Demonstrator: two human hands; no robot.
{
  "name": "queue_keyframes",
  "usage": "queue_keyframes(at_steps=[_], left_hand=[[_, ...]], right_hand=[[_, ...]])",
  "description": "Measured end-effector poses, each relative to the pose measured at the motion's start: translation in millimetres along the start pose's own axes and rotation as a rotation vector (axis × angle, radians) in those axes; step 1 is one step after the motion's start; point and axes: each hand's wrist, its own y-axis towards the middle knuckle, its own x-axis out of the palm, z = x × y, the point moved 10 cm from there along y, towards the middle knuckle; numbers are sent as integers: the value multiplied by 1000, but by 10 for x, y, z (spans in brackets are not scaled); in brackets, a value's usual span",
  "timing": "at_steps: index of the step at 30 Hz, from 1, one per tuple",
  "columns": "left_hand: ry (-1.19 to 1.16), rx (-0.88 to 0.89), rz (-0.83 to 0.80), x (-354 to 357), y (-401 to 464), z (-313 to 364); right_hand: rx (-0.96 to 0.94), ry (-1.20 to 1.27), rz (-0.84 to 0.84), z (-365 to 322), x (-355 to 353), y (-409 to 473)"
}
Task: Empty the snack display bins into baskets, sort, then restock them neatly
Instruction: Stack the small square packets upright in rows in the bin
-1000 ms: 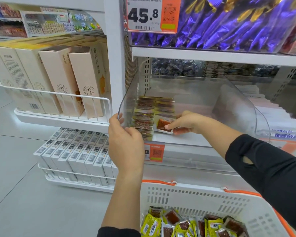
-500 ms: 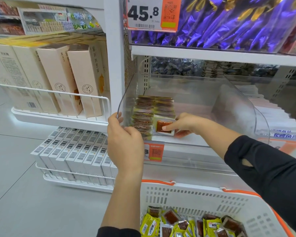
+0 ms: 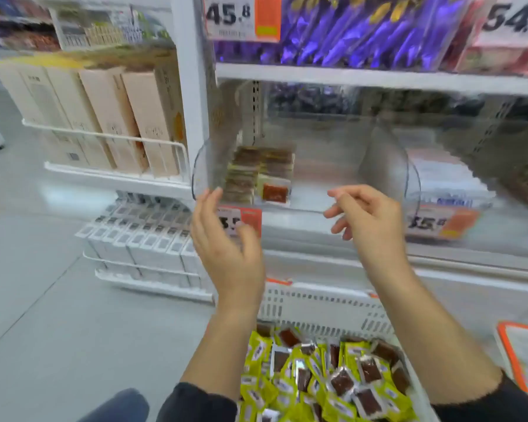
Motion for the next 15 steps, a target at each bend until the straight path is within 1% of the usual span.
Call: queue_keyframes(at_steps=[2, 3, 4, 5, 6, 8, 9, 10, 11, 13, 15], left_hand=[[27, 33, -68, 39, -370, -109], [56, -3, -125, 77, -577, -272], [109, -86, -195, 121, -789, -514], [194, -205, -297, 165, -1025, -815], [308, -351, -449, 217, -1321, -1192], [543, -652, -857, 215, -2053, -1895], [650, -749, -1037, 134, -2390, -2174], [747, -788, -1176, 45, -2628, -2355], [827, -791, -1281, -28, -2799, -2486], [918, -776, -1431, -74, -3004, -2608], [963, -788, -1436, -28, -3042, -2689]], right_hand=[[63, 10, 31, 387, -45, -379], [124, -32, 13, 678, -37, -572], [210, -95, -30, 1046, -20, -764], [311, -177, -98, 1450, -10, -963], [429, -281, -205, 1886, -9, -1169], [687, -482, -480, 2705, -72, -1659], [787, -569, -614, 3025, -147, -1908], [849, -657, -718, 3276, -255, -2119], [892, -747, -780, 3459, -380, -2270], [980, -893, -778, 3713, -668, -2448], [1016, -959, -696, 3908, -862, -2515]])
